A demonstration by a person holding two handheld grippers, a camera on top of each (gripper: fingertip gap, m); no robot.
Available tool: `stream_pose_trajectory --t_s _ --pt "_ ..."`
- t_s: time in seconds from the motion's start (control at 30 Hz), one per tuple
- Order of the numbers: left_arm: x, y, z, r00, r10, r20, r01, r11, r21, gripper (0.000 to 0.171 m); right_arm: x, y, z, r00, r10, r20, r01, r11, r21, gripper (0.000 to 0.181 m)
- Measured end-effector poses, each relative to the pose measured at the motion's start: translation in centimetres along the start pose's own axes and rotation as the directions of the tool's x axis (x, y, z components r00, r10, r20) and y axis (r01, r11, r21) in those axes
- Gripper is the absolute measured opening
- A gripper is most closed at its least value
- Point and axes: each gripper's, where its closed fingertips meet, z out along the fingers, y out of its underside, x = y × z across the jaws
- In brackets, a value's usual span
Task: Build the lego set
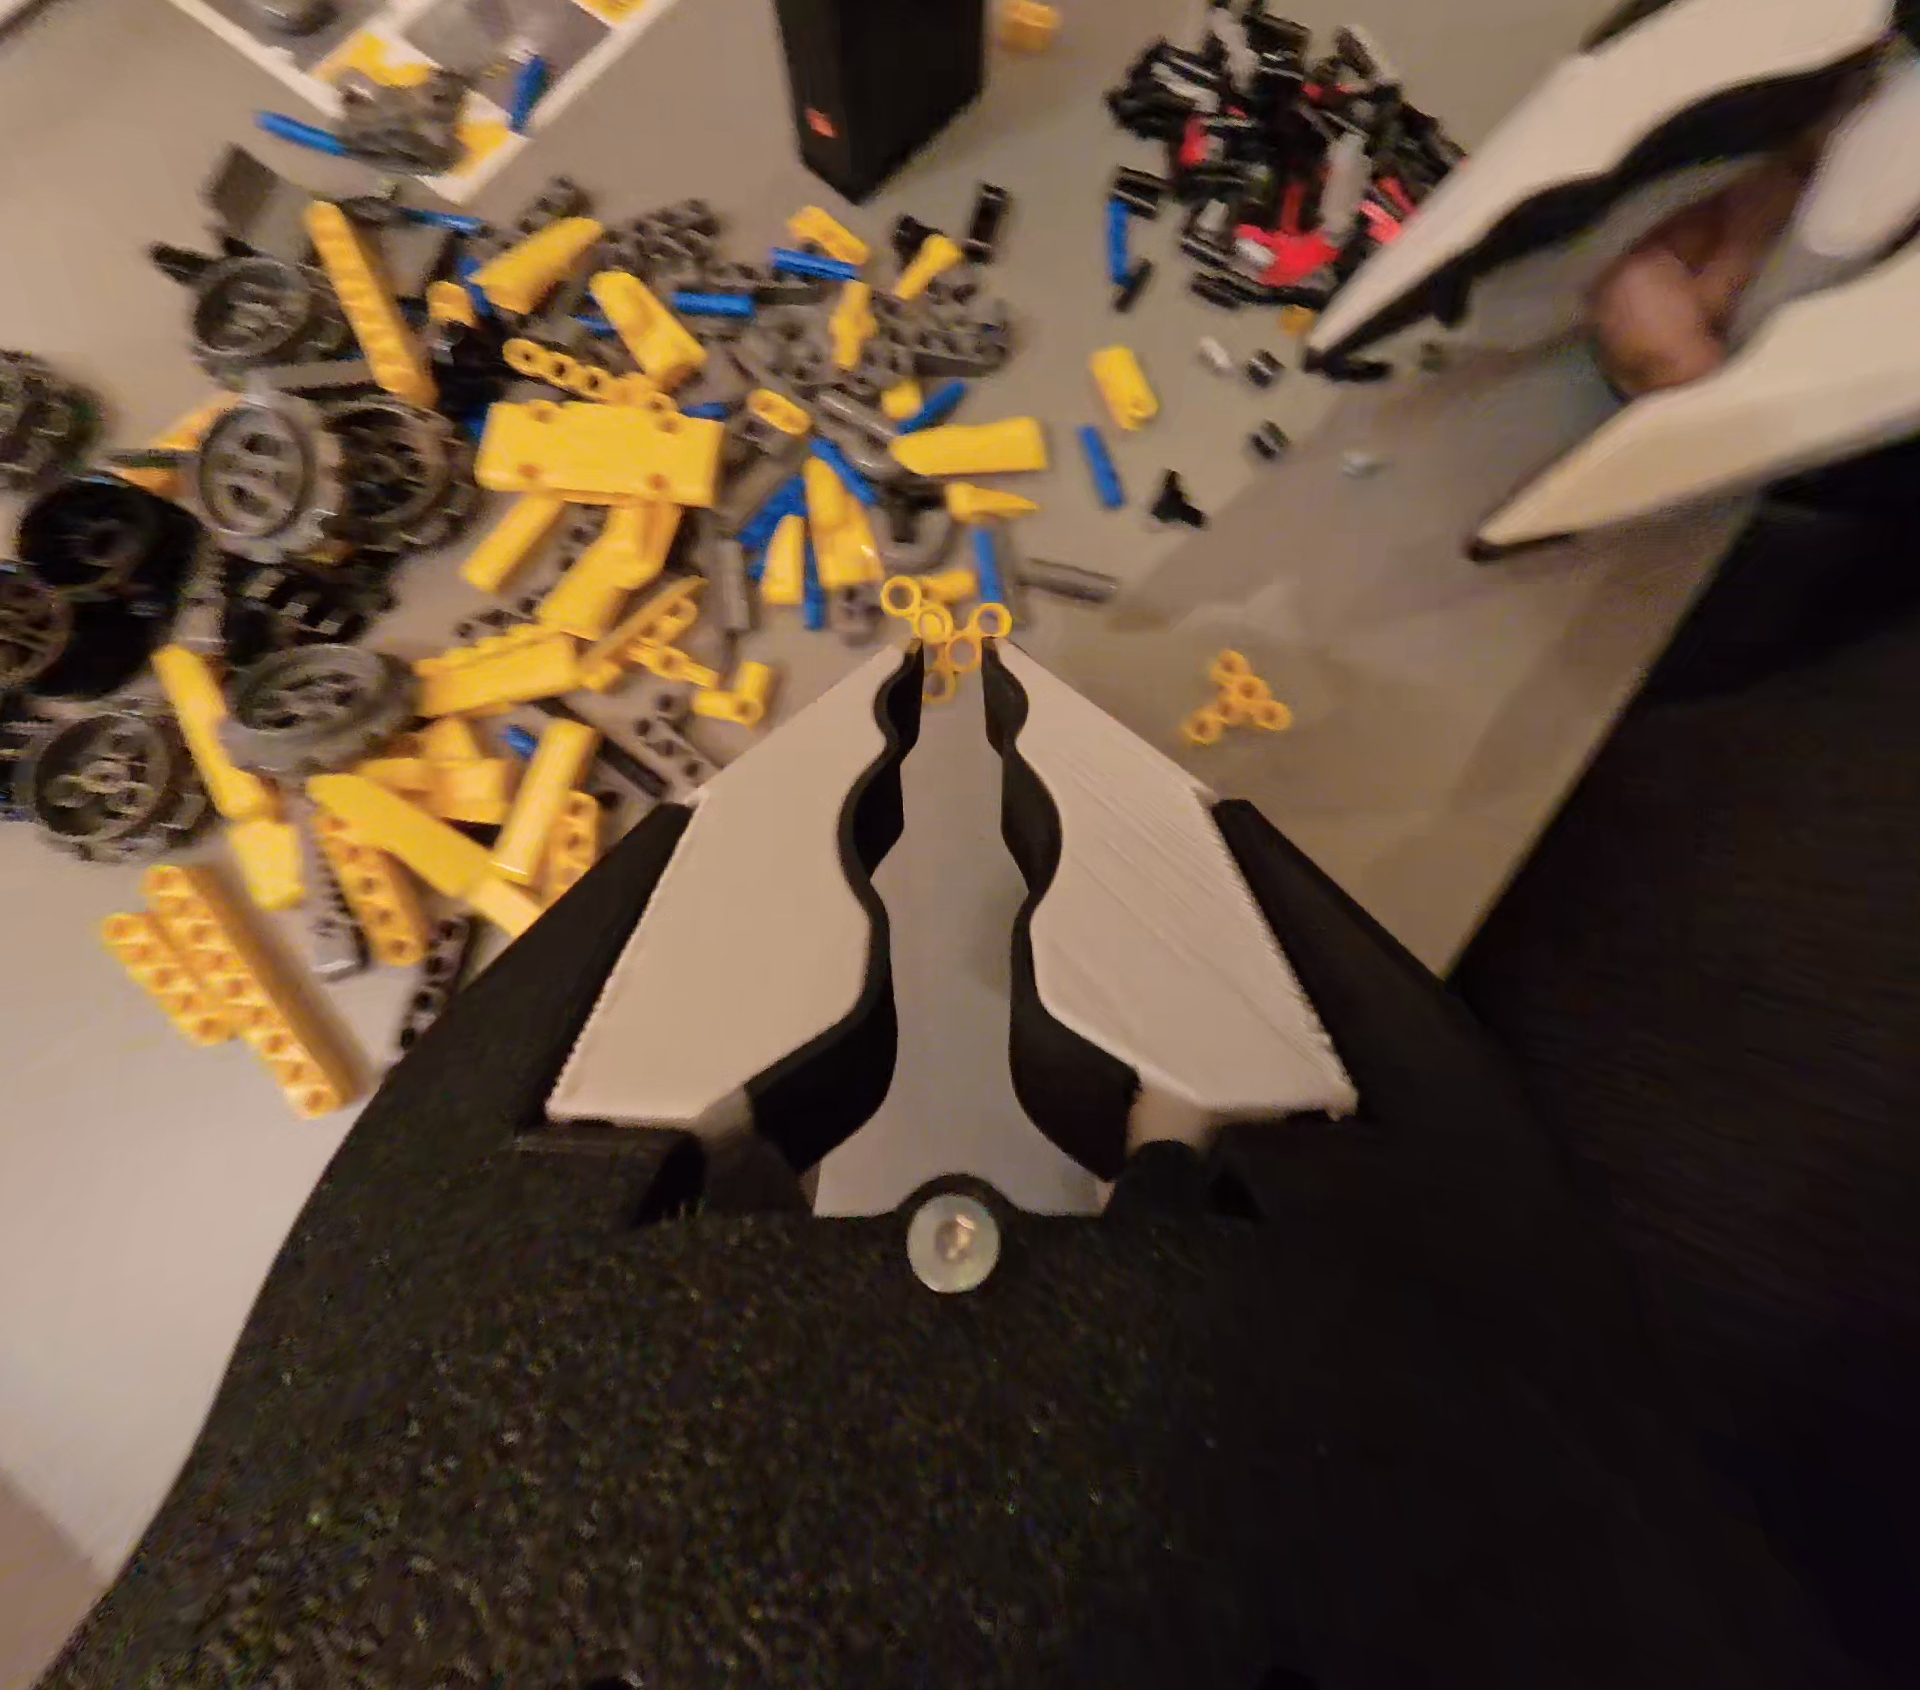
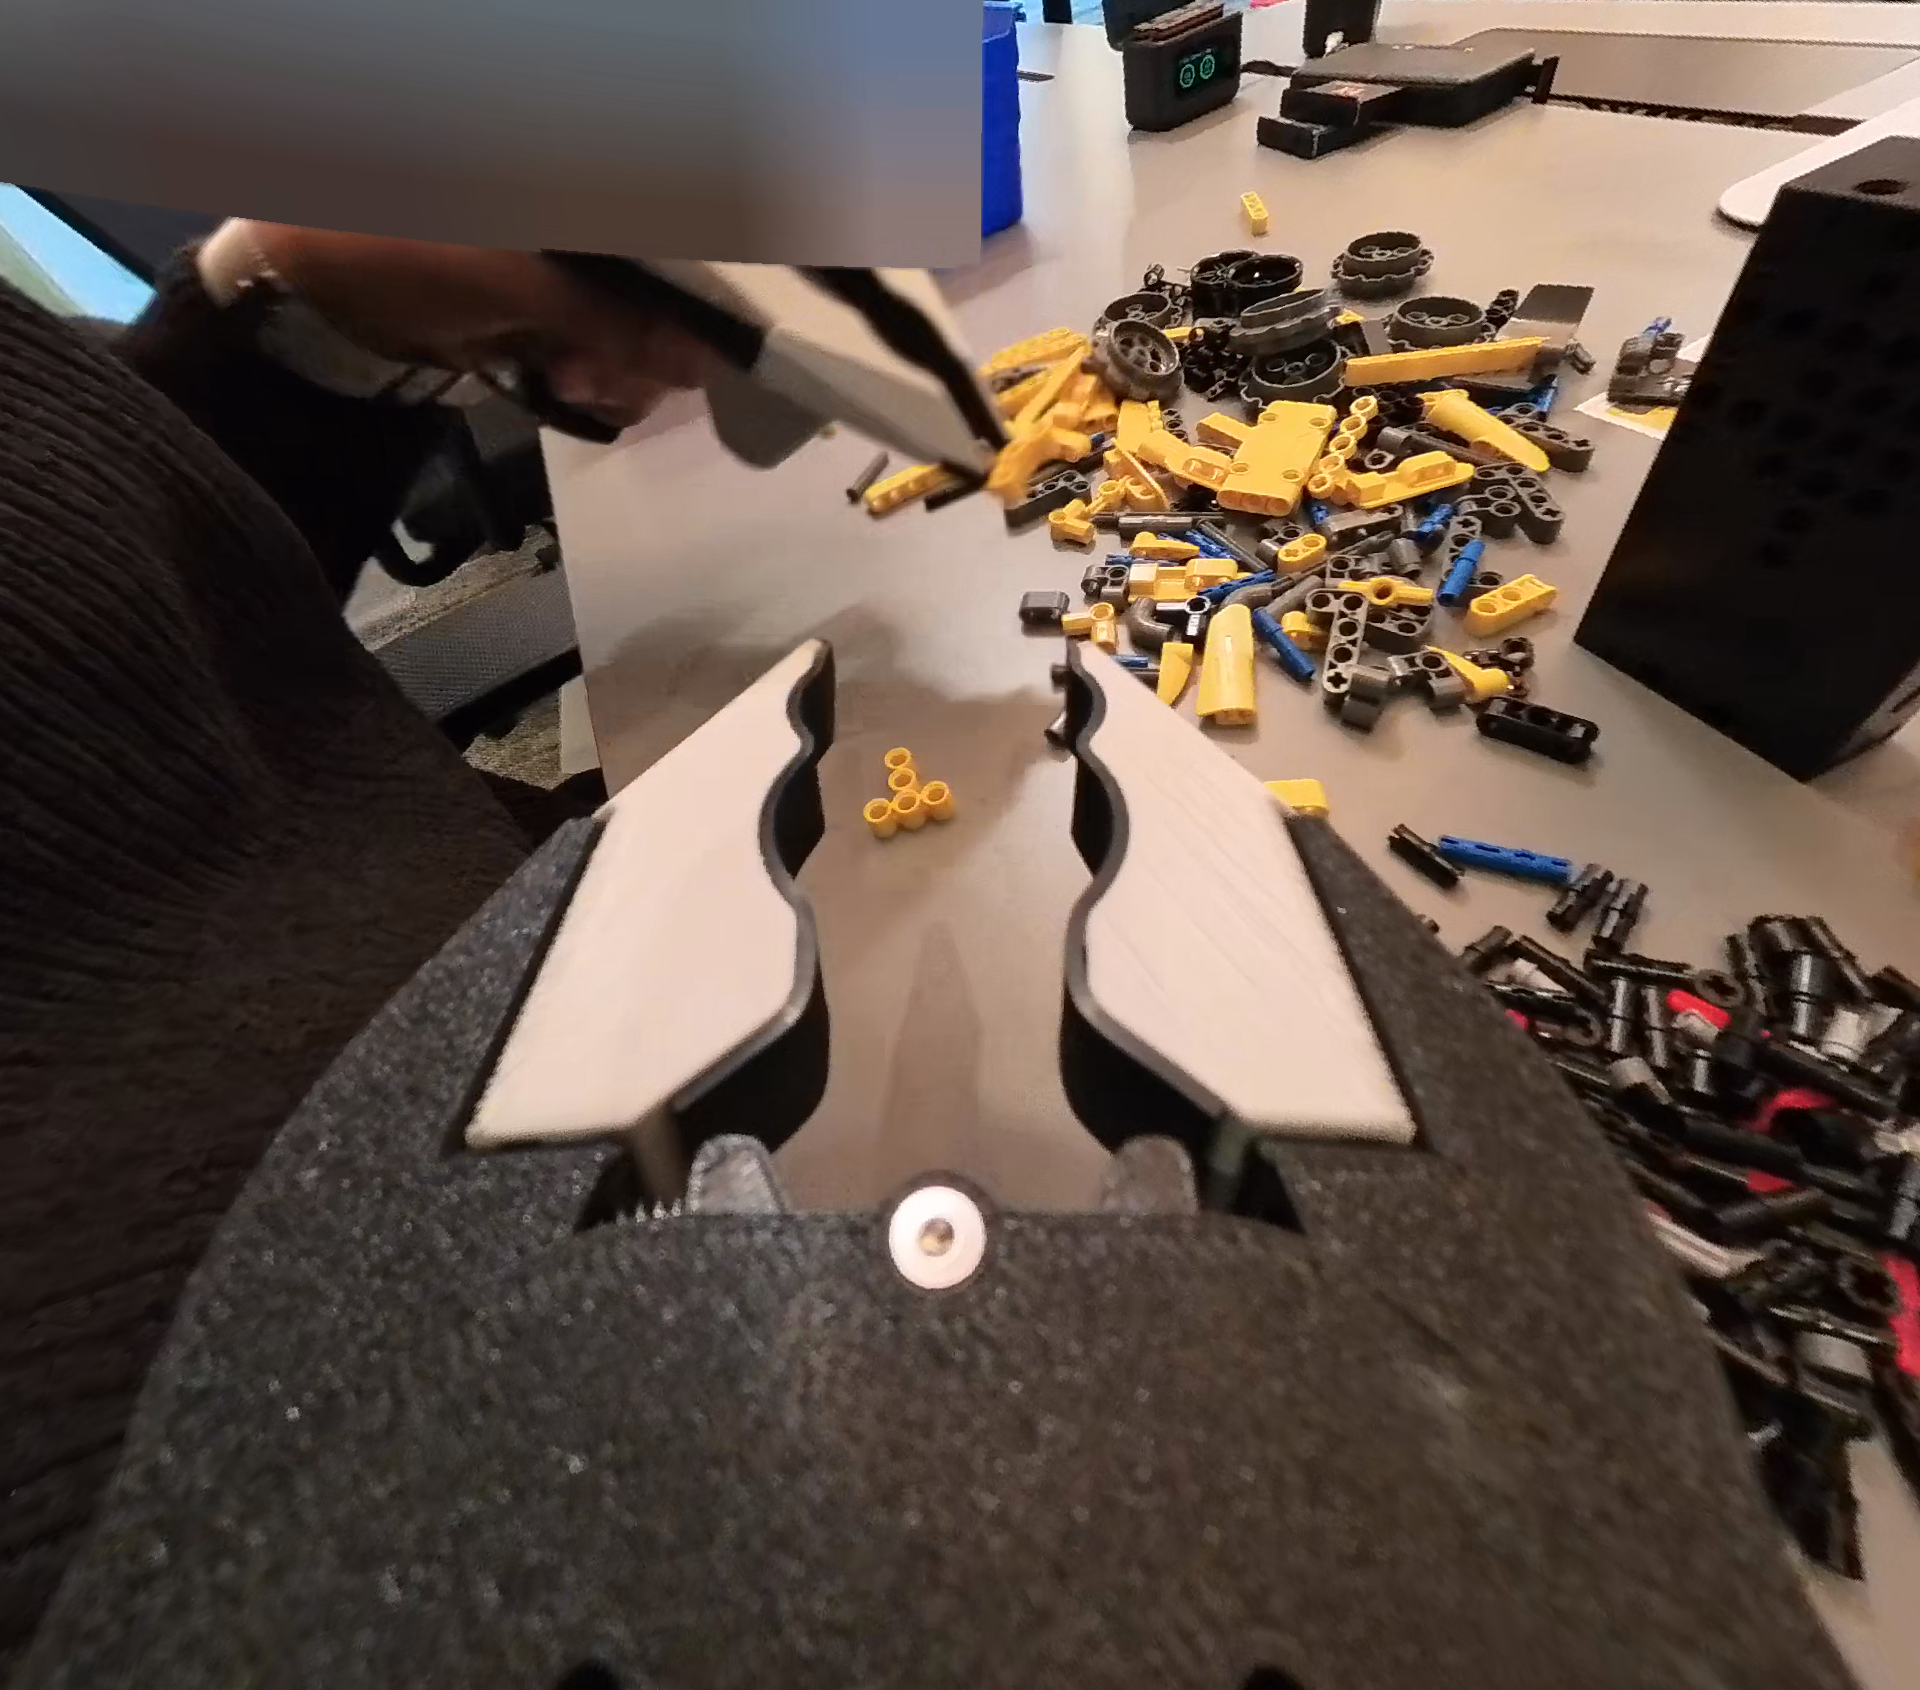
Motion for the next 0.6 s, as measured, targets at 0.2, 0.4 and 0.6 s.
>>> stream_pose_trajectory --t_s 0.2,0.4,0.6 --pt "3.7 2.9 0.0 0.997 -0.067 -0.037 0.066 0.998 -0.013 0.011 0.0 0.0 0.0 0.999 -0.028 -0.021 0.028 1.0 0.001 0.045" --pt "3.6 5.1 1.3 0.994 -0.085 0.069 0.087 0.996 -0.025 0.011 0.2 -0.2 -0.2 1.0 -0.009 -0.025 0.009 1.0 0.016 0.044" --pt "3.0 5.2 0.8 0.987 -0.138 0.079 0.14 0.99 -0.022 0.016 0.1 -0.2 -0.1 0.999 -0.024 -0.027 0.024 1.0 0.014 0.044"
